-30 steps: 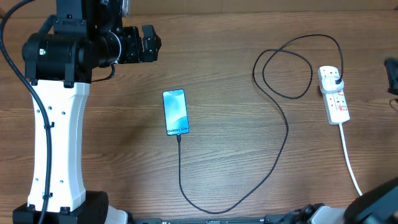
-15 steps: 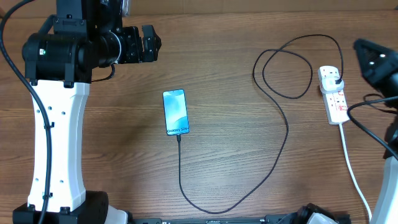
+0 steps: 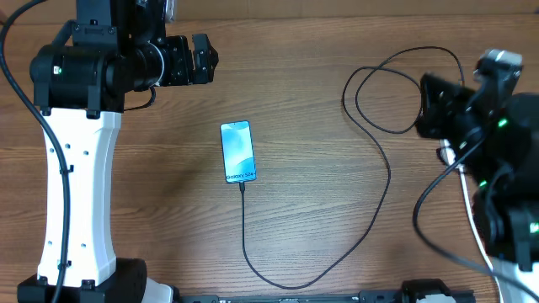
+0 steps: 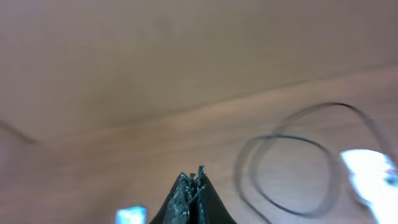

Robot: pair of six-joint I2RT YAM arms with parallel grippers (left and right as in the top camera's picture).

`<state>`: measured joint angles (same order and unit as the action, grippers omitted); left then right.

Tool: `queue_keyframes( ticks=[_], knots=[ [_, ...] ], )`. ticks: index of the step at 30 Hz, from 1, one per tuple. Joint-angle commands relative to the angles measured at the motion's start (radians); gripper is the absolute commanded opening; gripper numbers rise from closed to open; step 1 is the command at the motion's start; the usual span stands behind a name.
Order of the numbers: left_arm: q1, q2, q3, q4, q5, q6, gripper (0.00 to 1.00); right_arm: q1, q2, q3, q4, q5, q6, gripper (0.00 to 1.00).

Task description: Plug charger to phone and switch on socket

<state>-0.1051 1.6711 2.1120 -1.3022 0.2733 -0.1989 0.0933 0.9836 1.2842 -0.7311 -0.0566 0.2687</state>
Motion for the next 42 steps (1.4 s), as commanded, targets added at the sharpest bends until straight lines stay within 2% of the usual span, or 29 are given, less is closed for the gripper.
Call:
queue_keyframes(
  ticks=[1,6,11,14,18,19,20,28,42],
  knots=[
    [0.000,-0.004,0.010,0.000,0.008,0.012,1.00,0.093,-0.021,0.022,-0.062,0.344,-0.069,0.04],
    [0.000,-0.004,0.010,0.000,0.008,0.012,1.00,0.165,-0.059,0.022,-0.184,0.329,-0.094,0.04],
    [0.000,-0.004,0.010,0.000,0.008,0.012,1.00,0.201,-0.126,0.022,-0.255,0.167,-0.200,0.05],
    [0.000,-0.004,0.010,0.000,0.008,0.012,1.00,0.201,-0.180,0.022,-0.286,0.105,-0.199,0.11],
    [0.000,-0.004,0.011,0.000,0.008,0.012,1.00,0.201,-0.241,0.022,-0.310,0.068,-0.193,0.29],
    [0.000,-0.004,0.010,0.000,0.008,0.012,1.00,0.201,-0.251,0.022,-0.325,0.057,-0.190,0.35],
    [0.000,-0.004,0.010,0.000,0.008,0.012,1.00,0.201,-0.262,0.022,-0.359,0.038,-0.191,1.00],
    [0.000,-0.004,0.010,0.000,0.008,0.012,1.00,0.201,-0.262,0.018,-0.475,0.039,-0.191,1.00],
    [0.000,-0.004,0.010,0.000,0.008,0.012,1.00,0.201,-0.262,0.018,-0.518,0.039,-0.192,1.00]
  ],
)
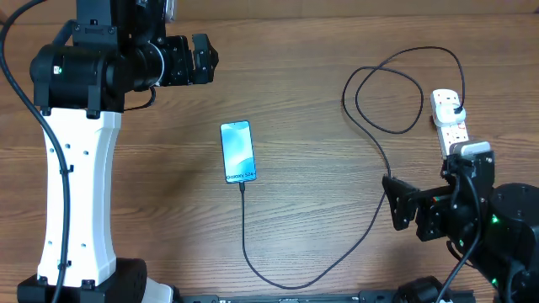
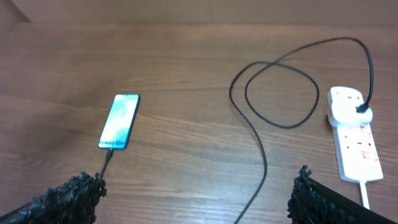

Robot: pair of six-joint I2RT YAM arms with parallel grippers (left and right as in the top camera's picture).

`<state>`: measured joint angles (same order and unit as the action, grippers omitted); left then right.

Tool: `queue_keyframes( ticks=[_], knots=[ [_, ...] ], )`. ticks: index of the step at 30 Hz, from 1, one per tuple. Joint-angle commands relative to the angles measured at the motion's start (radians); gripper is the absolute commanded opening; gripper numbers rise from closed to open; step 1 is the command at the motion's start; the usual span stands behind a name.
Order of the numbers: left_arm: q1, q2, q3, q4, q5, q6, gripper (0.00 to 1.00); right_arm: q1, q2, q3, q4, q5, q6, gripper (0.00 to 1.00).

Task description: Plug charger to phone and switch on socket

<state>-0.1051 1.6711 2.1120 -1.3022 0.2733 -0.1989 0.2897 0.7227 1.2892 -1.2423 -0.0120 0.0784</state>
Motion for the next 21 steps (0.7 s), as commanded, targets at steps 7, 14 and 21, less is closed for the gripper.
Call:
queue_keyframes(
  ticks=[7,14,21],
  knots=[
    [0.000,-0.004,0.010,0.000,0.008,0.012,1.00,-0.018,-0.009,-0.059,0.006,0.010,-0.002,1.00],
    [0.000,-0.004,0.010,0.000,0.008,0.012,1.00,-0.077,-0.144,-0.276,0.212,0.006,-0.002,1.00],
    [0.000,-0.004,0.010,0.000,0.008,0.012,1.00,-0.110,-0.321,-0.546,0.543,0.005,-0.001,1.00]
  ],
)
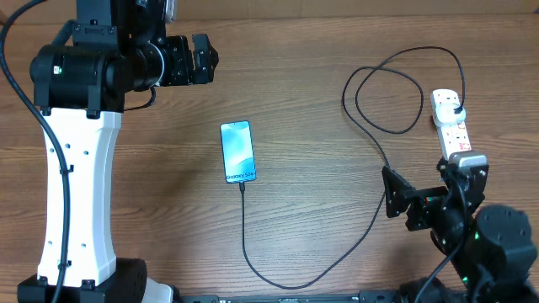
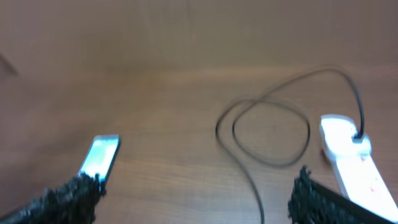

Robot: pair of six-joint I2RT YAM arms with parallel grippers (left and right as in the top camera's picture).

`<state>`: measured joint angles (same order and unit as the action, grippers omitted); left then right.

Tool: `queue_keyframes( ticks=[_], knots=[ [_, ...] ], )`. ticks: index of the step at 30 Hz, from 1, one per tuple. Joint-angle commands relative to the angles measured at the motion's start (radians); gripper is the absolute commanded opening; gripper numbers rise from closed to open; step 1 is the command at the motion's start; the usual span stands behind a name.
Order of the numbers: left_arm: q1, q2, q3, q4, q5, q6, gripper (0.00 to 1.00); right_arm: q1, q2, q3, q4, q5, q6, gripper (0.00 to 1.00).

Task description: Plug charger to phone and switch on socket

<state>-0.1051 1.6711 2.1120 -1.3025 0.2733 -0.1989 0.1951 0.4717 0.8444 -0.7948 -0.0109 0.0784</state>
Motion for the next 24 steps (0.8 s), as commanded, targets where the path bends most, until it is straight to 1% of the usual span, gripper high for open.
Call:
queue_keyframes(
  ticks=[1,5,15,19,22,24],
  knots=[
    [0.000,-0.004,0.010,0.001,0.008,0.012,1.00,-0.016,-0.088,-0.132,0.134,0.003,-0.001,1.00],
    [0.000,-0.004,0.010,0.001,0.008,0.012,1.00,-0.017,-0.191,-0.288,0.305,-0.007,-0.001,1.00],
    [0.000,-0.004,0.010,0.001,0.008,0.012,1.00,-0.017,-0.366,-0.552,0.607,-0.018,-0.001,1.00],
    [0.000,-0.004,0.010,0.001,0.008,0.012,1.00,-0.017,-0.422,-0.626,0.696,-0.021,-0.001,1.00],
    [0.000,-0.004,0.010,0.001,0.008,0.012,1.00,-0.017,-0.469,-0.681,0.727,-0.025,0.000,1.00],
    [0.000,-0.004,0.010,0.001,0.008,0.012,1.00,-0.017,-0.470,-0.706,0.756,-0.032,0.000,1.00]
  ],
)
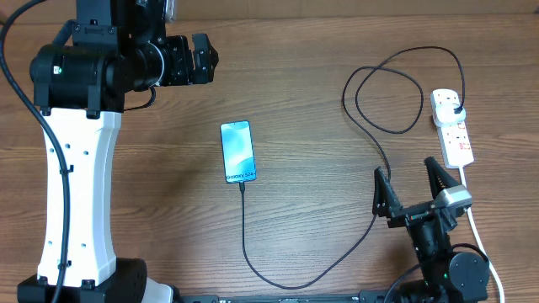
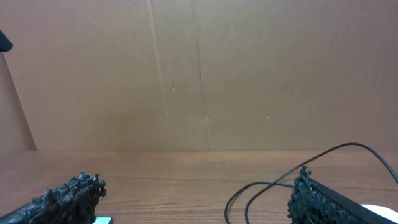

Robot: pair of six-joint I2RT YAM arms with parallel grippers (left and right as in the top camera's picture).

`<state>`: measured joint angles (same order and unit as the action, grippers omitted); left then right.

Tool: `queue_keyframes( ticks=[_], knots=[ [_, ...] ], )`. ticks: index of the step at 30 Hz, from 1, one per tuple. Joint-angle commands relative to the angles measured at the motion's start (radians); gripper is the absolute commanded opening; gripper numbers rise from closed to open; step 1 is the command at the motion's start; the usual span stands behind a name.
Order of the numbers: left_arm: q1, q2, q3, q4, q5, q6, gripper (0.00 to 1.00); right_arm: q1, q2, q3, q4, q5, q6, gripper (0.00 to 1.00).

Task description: Plug charger to phone and switch on socket

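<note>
The phone lies screen-up and lit at mid-table; only its corner shows in the right wrist view. The black charger cable sits in the phone's bottom end. It curves along the front and loops up to the white socket strip, where its plug is seated. My right gripper stands open near the front edge, left of the strip and empty, with its fingers spread wide. My left gripper hangs open at the far left, away from everything.
A brown cardboard wall closes off the back of the table. The white lead of the strip runs down the right side past my right arm. The left arm's white base stands on the left.
My right arm has drawn back toward the front edge, and its camera has tipped up from the table to the back wall. The gripper stays open. Phone, cable and strip have not moved.
At first my right gripper was shut, up at the far right over the socket strip. Then it was open at the front right, with the strip uncovered. It has since kept retreating toward the front edge. The phone stayed lit with the cable in it, and the left arm stayed still.
</note>
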<state>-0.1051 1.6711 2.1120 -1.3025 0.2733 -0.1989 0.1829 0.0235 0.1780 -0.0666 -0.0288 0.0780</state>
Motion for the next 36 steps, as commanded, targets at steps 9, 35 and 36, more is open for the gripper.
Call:
queue_keyframes(
  ticks=[9,35,36],
  knots=[
    [0.000,-0.004,0.010,0.001,0.008,0.012,1.00,-0.005,-0.021,-0.146,0.160,-0.031,0.003,1.00],
    [0.000,-0.004,0.011,0.000,0.008,0.012,1.00,-0.004,-0.021,-0.170,-0.013,-0.040,0.003,1.00],
    [0.000,-0.004,0.010,0.000,0.008,0.012,1.00,-0.004,-0.021,-0.170,-0.013,-0.040,0.003,1.00]
  ],
)
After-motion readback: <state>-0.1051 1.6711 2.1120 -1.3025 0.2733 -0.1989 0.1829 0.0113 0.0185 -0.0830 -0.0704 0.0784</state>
